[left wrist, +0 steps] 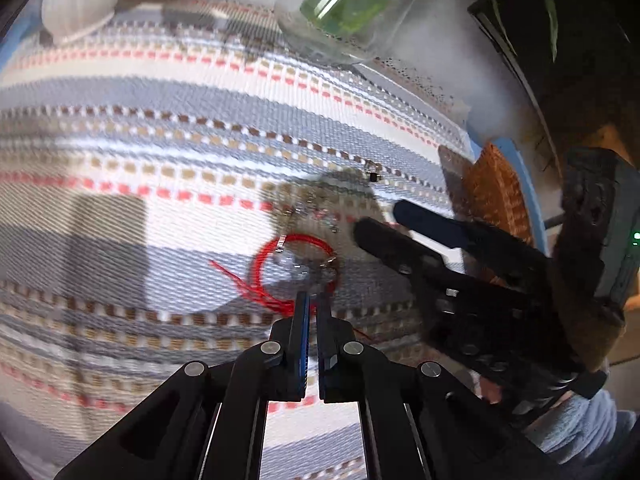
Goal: Organize jewelry
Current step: 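Grasp the red-string bracelet with the left tool and lift it, then grasp the gold earring with the right tool while the left tool holds the red bracelet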
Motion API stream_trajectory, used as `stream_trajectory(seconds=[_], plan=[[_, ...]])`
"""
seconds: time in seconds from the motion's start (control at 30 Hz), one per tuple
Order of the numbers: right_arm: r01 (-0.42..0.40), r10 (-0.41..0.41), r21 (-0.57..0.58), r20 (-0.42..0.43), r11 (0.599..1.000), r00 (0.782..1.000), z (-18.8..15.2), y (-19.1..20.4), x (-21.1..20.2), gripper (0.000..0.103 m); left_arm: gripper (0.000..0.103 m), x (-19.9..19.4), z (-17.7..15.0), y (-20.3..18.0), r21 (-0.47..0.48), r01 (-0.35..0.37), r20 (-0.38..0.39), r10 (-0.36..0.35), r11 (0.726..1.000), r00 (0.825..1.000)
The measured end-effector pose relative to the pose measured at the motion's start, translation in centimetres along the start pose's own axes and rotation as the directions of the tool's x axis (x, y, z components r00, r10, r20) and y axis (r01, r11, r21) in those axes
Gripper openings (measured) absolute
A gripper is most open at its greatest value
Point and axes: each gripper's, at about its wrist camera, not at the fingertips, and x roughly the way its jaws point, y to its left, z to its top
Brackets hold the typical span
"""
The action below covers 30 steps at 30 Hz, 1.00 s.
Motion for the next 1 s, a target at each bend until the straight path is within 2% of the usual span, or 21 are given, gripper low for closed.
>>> stream_trajectory(seconds=[0.07, 0.13, 0.33, 0.37, 0.4, 0.5, 0.6, 0.77, 0.87, 1.0], plan=[[-0.003, 0.002, -0.014, -0.015, 1.0, 1.0, 0.3, 0.2, 1.0, 0.038, 0.002, 0.9, -0.1, -0.1, -0.013, -0.014, -0.009, 0.014, 1.0, 1.0], [-0.025, 0.025, -0.007, -0.035, 1.0, 0.999, 0.2, 0.3, 1.9, 0.033, 0.001, 1.1, -0.6, -0.3, -0.02, -0.02, 0.029, 0.02, 1.0, 0.999], [-0.015, 0.013, -0.054, -0.036, 0.998, 0.999, -0.1, 1.5, 2.7, 0.027, 0.0, 0.3, -1.4, 0.7, -0.074, -0.018, 0.083, 0.025, 0.997, 0.996], [0.011, -0.012, -0.077, -0.023, 0.997, 1.0, -0.1, 1.8, 2.8, 0.016, 0.0, 0.2, -1.5, 1.0, -0.086, -0.002, 0.076, 0.008, 0.996, 0.997], [0.041, -0.043, -0.1, -0.019, 0.994, 0.999, -0.1, 2.1, 3.0, 0.011, 0.0, 0.0, -1.6, 1.1, -0.087, 0.0, 0.077, 0.007, 0.996, 0.997], [0.058, -0.061, -0.108, -0.023, 0.992, 0.998, 0.1, 2.3, 3.2, 0.01, 0.0, -1.2, -2.0, 2.0, -0.101, 0.006, 0.1, 0.005, 0.995, 0.995], [0.019, -0.02, -0.029, -0.024, 0.999, 1.0, 0.3, 1.2, 2.3, 0.01, 0.0, -2.7, -2.1, 2.9, -0.117, 0.027, 0.137, -0.01, 0.993, 0.99], [0.006, -0.009, 0.037, 0.074, 0.999, 0.997, 0.9, -0.2, -1.9, 0.011, 0.0, -4.9, -1.9, 3.9, -0.127, 0.054, 0.189, -0.029, 0.99, 0.982], [0.01, -0.019, 0.069, 0.123, 0.998, 0.992, 1.3, -1.1, -3.9, 0.011, 0.0, -5.1, -1.5, 4.2, -0.145, 0.04, 0.188, -0.012, 0.989, 0.982], [0.013, -0.031, 0.116, 0.151, 0.993, 0.988, 1.2, -2.0, -5.7, 0.011, 0.0, -3.7, -1.3, 3.1, -0.131, 0.019, 0.141, 0.0, 0.991, 0.99]])
